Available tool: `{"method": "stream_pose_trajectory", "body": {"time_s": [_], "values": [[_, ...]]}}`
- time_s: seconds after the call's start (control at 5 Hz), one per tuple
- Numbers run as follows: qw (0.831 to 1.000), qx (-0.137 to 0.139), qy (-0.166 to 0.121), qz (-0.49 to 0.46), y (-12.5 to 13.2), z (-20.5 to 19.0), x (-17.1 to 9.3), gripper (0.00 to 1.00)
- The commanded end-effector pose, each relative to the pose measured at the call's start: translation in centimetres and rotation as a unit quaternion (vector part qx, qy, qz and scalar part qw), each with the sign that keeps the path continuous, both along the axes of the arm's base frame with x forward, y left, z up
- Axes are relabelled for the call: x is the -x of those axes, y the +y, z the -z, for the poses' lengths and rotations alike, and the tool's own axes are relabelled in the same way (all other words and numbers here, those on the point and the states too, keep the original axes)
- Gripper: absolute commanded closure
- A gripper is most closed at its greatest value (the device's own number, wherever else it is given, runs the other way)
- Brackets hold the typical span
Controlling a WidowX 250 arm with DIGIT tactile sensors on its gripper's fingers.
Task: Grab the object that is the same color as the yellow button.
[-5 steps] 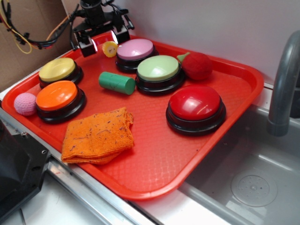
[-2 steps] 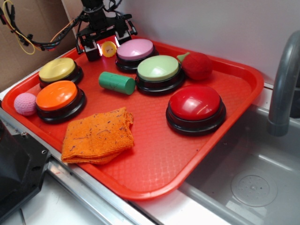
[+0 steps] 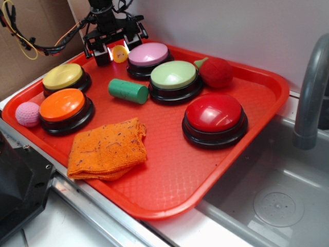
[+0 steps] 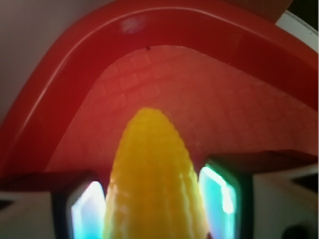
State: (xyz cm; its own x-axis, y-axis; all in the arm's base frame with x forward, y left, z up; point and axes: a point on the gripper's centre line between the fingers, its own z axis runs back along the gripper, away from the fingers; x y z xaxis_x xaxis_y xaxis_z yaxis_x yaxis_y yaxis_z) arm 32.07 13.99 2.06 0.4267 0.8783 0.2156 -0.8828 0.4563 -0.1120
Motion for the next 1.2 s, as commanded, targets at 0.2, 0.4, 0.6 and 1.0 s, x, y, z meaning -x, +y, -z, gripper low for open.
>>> {"method": "stream_pose_trajectory", "body": {"time_s": [0.2,0.4,0.6,1.0], "values": [[0.986,0.002,0.016,0.165,-2.4,-10.4,4.8,1.00],[0.970,0.018,0.045,0.238,-4.8,-12.1,6.2,1.00],[0.949,0.026,0.049,0.311,-8.1,-13.2,8.3,1.00],[0.907,0.041,0.061,0.414,-13.5,-13.6,12.2,1.00]]}}
